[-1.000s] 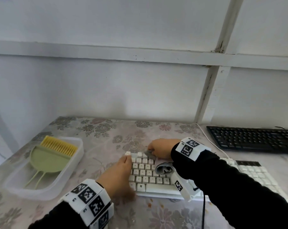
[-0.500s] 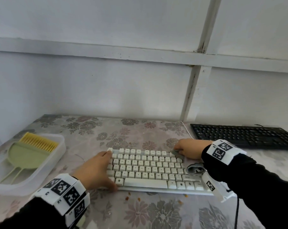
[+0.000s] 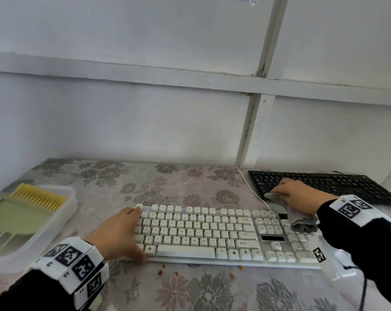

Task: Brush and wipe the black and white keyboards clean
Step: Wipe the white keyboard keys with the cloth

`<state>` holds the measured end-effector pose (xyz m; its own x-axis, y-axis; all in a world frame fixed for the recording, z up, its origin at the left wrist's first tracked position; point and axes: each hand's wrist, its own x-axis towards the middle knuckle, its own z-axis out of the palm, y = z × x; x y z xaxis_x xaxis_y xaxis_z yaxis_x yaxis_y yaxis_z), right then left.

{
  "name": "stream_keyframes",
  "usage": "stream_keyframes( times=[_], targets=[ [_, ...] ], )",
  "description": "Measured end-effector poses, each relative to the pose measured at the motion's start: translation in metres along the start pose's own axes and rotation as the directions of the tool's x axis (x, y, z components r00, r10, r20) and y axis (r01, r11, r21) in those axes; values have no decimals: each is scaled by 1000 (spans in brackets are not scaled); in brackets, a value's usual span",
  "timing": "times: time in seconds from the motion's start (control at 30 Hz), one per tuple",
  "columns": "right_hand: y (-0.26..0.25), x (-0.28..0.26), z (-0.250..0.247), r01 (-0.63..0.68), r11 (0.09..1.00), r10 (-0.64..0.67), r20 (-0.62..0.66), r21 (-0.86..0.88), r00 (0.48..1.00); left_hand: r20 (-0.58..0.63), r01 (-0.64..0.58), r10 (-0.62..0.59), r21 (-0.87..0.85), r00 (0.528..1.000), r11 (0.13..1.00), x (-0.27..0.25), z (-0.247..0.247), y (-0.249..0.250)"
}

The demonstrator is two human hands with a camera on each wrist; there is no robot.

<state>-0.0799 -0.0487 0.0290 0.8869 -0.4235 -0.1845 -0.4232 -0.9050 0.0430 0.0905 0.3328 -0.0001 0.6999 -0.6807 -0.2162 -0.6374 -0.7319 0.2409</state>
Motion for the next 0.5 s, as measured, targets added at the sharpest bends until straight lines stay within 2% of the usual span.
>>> stream_keyframes(
  times=[0.1, 0.2, 0.37, 0.43, 0.5],
  targets=[
    [-3, -3, 15, -13, 1000, 16, 108, -23, 994, 11, 0, 0, 13, 1000, 1000, 1, -2, 1],
    [-2, -4, 27, -33, 996, 43, 122, -83, 992, 5, -3, 3, 19, 1000, 1000, 2, -2, 0],
    [5, -20, 8, -197, 931, 272, 223, -308, 936, -6, 11, -10, 7, 1000, 1000, 1, 1, -1],
    [0, -27, 0, -246, 911, 330, 226, -331, 917, -12, 14, -14, -12, 1000, 1000, -1, 1, -1],
    [-7, -25, -10, -284, 918, 335, 156, -276, 929, -14, 20, -20, -32, 1000, 999, -2, 1, -2]
  ],
)
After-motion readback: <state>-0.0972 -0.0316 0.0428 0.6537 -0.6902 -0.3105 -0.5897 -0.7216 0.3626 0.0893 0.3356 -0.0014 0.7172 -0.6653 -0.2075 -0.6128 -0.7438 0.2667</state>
